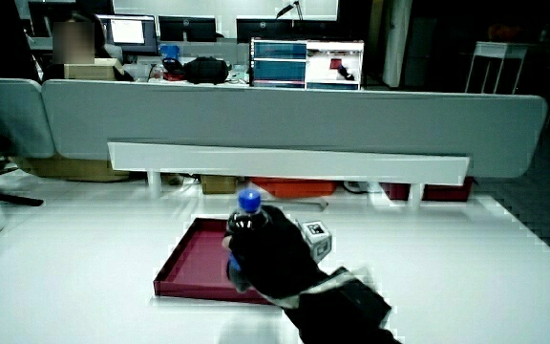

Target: Pick pepsi from desk

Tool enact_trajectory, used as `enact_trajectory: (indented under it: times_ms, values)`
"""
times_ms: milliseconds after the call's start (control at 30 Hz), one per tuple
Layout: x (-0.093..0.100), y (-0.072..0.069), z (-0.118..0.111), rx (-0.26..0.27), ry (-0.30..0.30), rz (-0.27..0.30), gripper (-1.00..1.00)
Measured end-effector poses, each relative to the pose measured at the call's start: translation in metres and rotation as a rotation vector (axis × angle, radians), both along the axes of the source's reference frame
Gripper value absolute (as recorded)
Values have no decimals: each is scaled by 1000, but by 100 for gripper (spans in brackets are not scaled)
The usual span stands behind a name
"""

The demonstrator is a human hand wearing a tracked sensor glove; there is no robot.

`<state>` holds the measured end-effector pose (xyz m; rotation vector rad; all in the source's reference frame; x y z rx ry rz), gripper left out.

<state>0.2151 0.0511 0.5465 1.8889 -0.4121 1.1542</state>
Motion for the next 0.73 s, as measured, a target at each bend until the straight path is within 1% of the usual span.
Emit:
enact_trajectory:
  times_ms: [33,67,100,133,167,200,233,267,300,333,400,433,500,567,600,667,700,733]
  values:
    - [-2,1,2,-24,-35,26,0]
    - [-5,3,7,-73,-104,78,0]
    - [-6,3,10,-98,-139,103,0]
    - [-9,5,14,-146,-208,155,0]
    - [-11,6,17,-171,-242,181,0]
    - [-14,8,22,-219,-312,233,0]
    - [-16,8,22,-234,-318,237,0]
    - [-18,9,27,-232,-364,256,0]
    - [-18,10,31,-246,-382,285,0]
    - [-20,9,29,-248,-398,298,11]
    - [-20,9,32,-248,-398,329,33]
    - [-20,8,33,-239,-388,332,44]
    - [-22,8,31,-217,-374,359,67]
    - [-22,8,33,-217,-392,367,89]
    - [-22,8,34,-215,-386,367,100]
    - [-25,6,32,-221,-391,353,100]
    - [-24,6,32,-222,-378,356,100]
    - [-23,5,32,-238,-391,366,100]
